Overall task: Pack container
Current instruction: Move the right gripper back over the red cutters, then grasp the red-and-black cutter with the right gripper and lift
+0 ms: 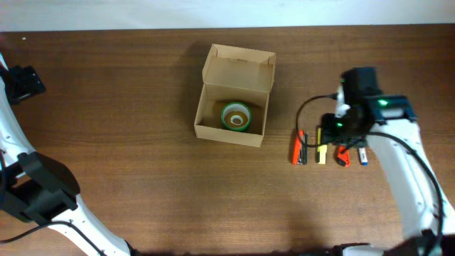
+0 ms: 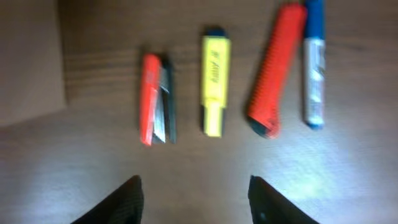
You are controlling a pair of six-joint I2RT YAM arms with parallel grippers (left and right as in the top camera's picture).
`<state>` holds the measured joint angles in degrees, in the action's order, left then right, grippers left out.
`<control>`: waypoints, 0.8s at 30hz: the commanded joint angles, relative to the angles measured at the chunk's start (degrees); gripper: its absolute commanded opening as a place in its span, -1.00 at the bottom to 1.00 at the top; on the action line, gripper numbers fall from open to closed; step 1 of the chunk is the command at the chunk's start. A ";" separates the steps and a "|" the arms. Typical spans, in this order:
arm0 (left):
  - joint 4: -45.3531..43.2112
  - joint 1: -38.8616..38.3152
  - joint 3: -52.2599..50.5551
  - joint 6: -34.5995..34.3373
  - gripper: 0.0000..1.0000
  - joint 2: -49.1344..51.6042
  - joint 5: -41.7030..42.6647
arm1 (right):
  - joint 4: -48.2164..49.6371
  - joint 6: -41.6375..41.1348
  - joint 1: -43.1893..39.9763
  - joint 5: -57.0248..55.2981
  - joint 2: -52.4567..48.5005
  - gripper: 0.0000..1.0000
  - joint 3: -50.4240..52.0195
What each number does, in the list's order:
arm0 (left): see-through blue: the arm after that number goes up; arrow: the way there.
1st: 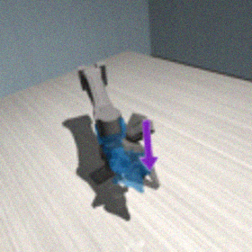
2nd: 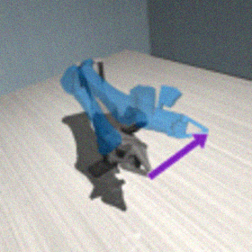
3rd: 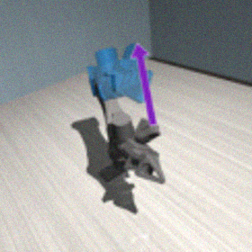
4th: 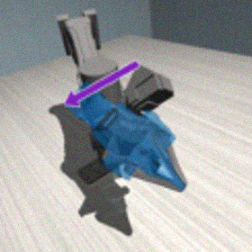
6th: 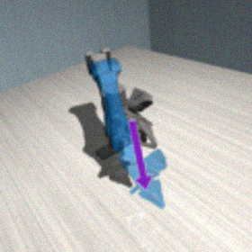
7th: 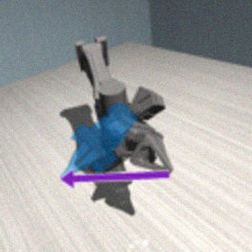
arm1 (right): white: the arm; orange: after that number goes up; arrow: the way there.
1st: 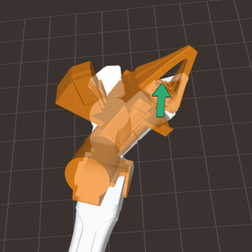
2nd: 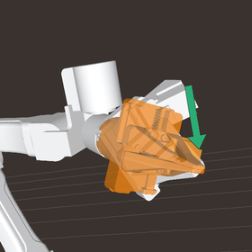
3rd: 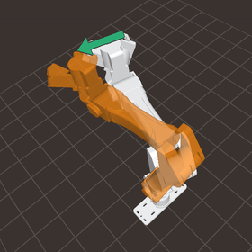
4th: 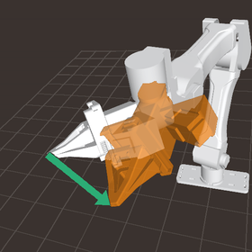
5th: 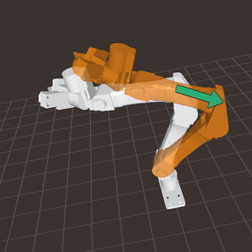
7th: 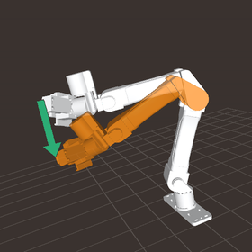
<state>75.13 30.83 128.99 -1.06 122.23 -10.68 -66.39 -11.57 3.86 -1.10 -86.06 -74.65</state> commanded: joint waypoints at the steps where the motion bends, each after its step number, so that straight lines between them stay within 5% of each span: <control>1: -0.09 0.04 -0.44 0.70 1.00 -1.05 0.42 | 0.55 -1.55 1.92 0.68 -5.09 0.45 0.22; 8: -0.11 0.04 -0.44 0.70 1.00 -1.05 0.42 | 5.20 -4.09 4.48 3.52 -17.49 0.56 0.17; 24: -0.09 0.04 -0.44 0.70 0.99 -1.05 0.42 | 9.22 -8.87 5.88 4.13 -23.15 0.51 0.20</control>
<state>75.13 30.83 128.99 -1.06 122.23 -10.68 -57.17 -19.57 9.26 2.72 -107.63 -74.65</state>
